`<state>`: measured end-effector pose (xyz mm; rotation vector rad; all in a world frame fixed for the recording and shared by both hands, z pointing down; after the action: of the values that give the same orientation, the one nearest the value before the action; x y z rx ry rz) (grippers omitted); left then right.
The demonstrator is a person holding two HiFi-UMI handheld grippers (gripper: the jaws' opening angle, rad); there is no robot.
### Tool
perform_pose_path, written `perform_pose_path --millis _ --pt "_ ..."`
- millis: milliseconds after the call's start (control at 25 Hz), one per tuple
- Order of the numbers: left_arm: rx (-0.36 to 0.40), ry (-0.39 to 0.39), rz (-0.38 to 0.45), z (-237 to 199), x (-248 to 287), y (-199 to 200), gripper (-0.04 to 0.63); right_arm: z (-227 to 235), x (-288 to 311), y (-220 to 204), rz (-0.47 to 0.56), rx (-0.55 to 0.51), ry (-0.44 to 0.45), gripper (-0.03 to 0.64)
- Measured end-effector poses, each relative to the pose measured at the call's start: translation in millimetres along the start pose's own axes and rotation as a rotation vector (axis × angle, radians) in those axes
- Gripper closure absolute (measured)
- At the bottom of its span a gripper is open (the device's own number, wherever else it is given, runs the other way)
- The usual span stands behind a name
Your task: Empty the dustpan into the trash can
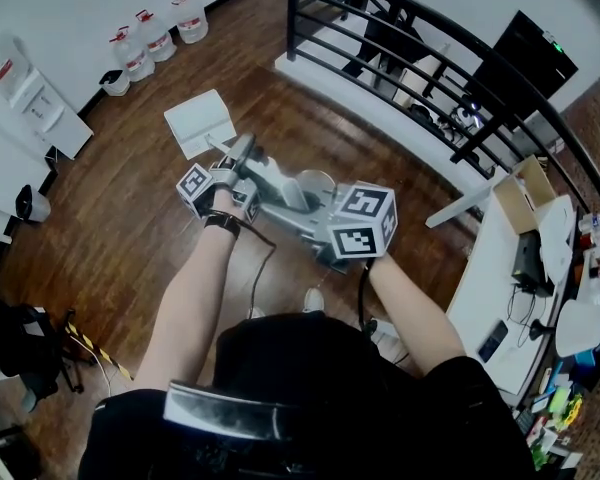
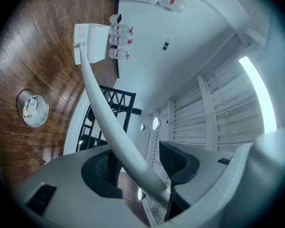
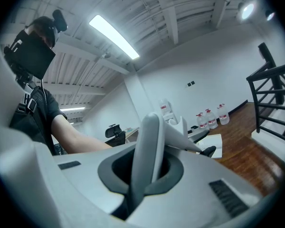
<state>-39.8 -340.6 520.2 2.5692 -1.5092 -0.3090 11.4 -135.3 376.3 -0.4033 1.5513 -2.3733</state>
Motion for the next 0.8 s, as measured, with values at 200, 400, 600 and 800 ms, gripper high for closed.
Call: perform_pose_path --millis 200,400,600,800 --pt "0.025 0.01 0.012 -2.1 -5.7 5.7 0.354 -4.2 0.2 0.8 -0.004 -0.006 0.011 0.614" --pt "0.027 0.003 0.01 -0.3 -8.8 5.3 0.354 -4.4 0.4 1.4 -0.005 -0.005 0.008 0.614" --pt "0.024 -0.011 0.007 0.8 -10.9 6.6 0.333 -2.8 -1.9 2.8 0.01 0.01 0.006 0.614" --pt "0.032 -0.001 0.008 -1.3 -12.8 11.9 0.333 -2.6 -0.1 4.9 0.011 0.009 0.004 0.614"
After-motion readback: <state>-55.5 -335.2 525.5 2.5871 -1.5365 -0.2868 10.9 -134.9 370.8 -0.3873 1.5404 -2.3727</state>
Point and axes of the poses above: the fingertips, and each gripper's own axes: x forward along the fingers, z to its right, y out of its top, the point moved 2 cm from there along -x, backward along the fingers, and after that the axes turned 6 degrees about z, right-handed, at the moved point
